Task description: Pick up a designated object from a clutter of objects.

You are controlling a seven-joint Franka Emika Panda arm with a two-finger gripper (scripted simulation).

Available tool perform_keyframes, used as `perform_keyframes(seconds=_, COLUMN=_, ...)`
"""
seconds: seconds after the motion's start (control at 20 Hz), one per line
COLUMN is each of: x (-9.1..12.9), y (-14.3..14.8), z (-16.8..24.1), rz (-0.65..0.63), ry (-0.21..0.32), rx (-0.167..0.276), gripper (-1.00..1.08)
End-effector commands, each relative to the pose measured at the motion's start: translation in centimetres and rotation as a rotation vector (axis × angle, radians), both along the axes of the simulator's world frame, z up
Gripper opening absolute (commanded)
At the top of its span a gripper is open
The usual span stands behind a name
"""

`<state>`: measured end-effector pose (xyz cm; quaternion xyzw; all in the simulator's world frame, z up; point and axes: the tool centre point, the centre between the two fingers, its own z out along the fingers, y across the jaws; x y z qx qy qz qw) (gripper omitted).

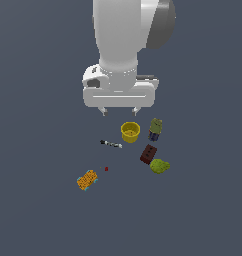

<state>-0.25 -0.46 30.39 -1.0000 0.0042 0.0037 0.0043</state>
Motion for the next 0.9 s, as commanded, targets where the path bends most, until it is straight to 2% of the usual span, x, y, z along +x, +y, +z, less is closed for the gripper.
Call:
perform_keyframes(seconds=0.0, x=0.00, y=0.00, z=0.00, rz=0.000, ry=0.000, rx=0.000, gripper=1.00)
perform_keyframes(seconds=0.45, x=0.50, y=0.51, z=0.36, rz=0.009, ry=-0.024, rx=-0.013, gripper=1.00)
perform_keyframes(seconds=0.85, x=0.52, y=0.38, z=0.00, rz=0.025, ry=-0.023, rx=-0.015, gripper=1.00)
